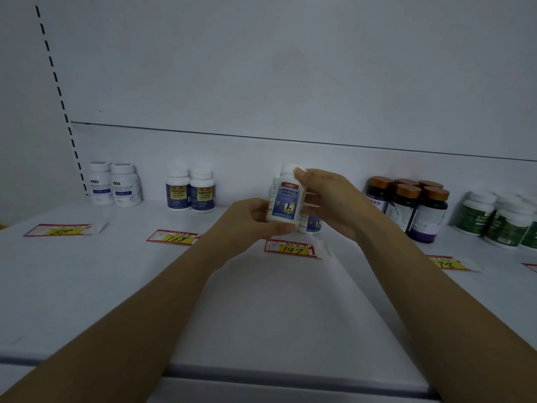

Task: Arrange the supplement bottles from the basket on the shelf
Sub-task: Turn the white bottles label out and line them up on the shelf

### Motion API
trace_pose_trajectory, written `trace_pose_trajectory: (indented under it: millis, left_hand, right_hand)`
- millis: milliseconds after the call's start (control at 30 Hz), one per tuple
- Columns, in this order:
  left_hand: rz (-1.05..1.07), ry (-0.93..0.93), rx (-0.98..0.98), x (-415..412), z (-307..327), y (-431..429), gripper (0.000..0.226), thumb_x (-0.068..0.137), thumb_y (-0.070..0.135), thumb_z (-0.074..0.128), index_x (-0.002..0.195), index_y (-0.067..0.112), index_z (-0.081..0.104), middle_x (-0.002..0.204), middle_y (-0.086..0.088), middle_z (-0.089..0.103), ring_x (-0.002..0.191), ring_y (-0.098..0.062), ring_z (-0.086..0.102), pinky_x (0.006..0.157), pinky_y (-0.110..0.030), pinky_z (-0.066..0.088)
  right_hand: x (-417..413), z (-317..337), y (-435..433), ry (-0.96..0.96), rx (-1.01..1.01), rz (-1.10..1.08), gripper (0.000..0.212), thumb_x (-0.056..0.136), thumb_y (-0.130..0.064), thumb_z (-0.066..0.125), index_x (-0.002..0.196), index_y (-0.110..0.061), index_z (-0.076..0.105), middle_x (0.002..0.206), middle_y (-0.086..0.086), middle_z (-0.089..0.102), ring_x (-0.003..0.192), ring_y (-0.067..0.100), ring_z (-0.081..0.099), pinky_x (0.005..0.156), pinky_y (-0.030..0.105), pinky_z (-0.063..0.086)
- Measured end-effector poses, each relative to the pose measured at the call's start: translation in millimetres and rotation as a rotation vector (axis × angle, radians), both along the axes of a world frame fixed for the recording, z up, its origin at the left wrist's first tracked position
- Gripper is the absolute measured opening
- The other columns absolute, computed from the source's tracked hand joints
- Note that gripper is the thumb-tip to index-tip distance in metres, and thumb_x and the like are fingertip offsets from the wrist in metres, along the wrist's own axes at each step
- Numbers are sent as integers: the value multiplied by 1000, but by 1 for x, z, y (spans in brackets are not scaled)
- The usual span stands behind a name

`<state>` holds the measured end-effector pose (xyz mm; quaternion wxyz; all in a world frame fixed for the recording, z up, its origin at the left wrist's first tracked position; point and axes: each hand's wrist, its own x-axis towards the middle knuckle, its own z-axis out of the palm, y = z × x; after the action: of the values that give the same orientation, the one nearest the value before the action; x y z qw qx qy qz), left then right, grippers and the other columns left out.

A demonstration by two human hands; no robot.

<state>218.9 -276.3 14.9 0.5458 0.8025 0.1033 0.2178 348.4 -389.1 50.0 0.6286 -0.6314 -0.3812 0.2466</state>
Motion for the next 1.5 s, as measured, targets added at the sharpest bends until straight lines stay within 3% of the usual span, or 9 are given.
trace_pose_trajectory:
  millis: [167, 267, 400, 500, 667, 867, 1067, 1267, 1500]
  left_hand:
    - [21, 4, 28, 1, -3, 4, 39, 75, 17, 77, 110, 21, 60, 96, 10, 69, 86, 0, 65, 72, -10, 51]
    - [66, -44, 67, 3, -5, 10, 46, 72, 10, 78, 108, 23, 53, 99, 11, 66, 87, 1, 63, 65, -7, 50]
    - [198, -234, 219, 6, -8, 19, 60, 68, 5, 80, 117, 16, 46, 111, 9, 60, 103, -8, 58, 88, -22, 50]
    - [336, -381, 388, 3, -7, 19, 56, 72, 5, 77, 118, 12, 45, 97, 22, 50, 90, 9, 53, 76, -3, 42]
    - [385, -461, 462, 0, -12, 25, 44, 77, -3, 70, 111, 11, 46, 92, 19, 51, 85, 11, 54, 71, -9, 45]
    - [388, -362, 472, -1, -5, 17, 55, 74, 11, 77, 122, 11, 49, 104, 13, 55, 93, -2, 53, 75, 4, 37]
    - [118, -200, 89, -9, 13, 1, 53, 61, 21, 82, 107, 27, 55, 102, 12, 68, 90, 0, 66, 72, -13, 52]
    - [-67, -9, -340, -10, 19, -7, 45, 66, 46, 60, 97, 13, 62, 83, -9, 74, 70, -18, 70, 70, -26, 58]
    - [-107, 104, -388, -10, 16, -4, 56, 66, 55, 59, 102, 12, 66, 87, -16, 72, 72, -22, 68, 84, -36, 53]
  right_hand:
    - [-5, 5, -1, -53, -32, 29, 20, 95, -27, 55, 108, -14, 63, 108, 6, 69, 101, 20, 66, 91, 33, 53]
    - [-15, 10, -3, -290, -16, 23, 23, 91, -22, 60, 115, -23, 60, 109, -2, 69, 99, 10, 67, 87, 27, 55]
    - [-35, 6, 2, -620, 120, 59, 45, 80, -13, 74, 120, -21, 55, 119, -7, 63, 113, 6, 58, 94, 23, 51]
    - [-47, -1, 5, -783, 185, 61, 47, 76, -13, 77, 117, -17, 54, 115, -8, 63, 112, 7, 58, 97, 24, 48]
    - [-53, -11, 11, -964, 220, 17, 43, 78, -9, 75, 115, -11, 53, 112, -3, 63, 103, 8, 58, 88, 18, 47]
    - [-43, -3, 6, -779, 264, 13, 50, 79, -8, 73, 124, -14, 52, 123, -3, 60, 115, 8, 56, 100, 28, 47]
    - [-32, 13, -1, -463, 207, -41, 43, 90, -20, 62, 132, -21, 50, 118, 1, 66, 103, 12, 66, 86, 27, 56]
    - [-18, 7, 7, -254, -164, -221, 42, 89, -53, 54, 89, -13, 67, 78, 5, 71, 73, 21, 71, 81, 36, 59]
    - [-14, 1, 8, -60, -260, -203, 47, 85, -51, 61, 96, -6, 66, 79, 11, 71, 75, 25, 70, 87, 41, 57]
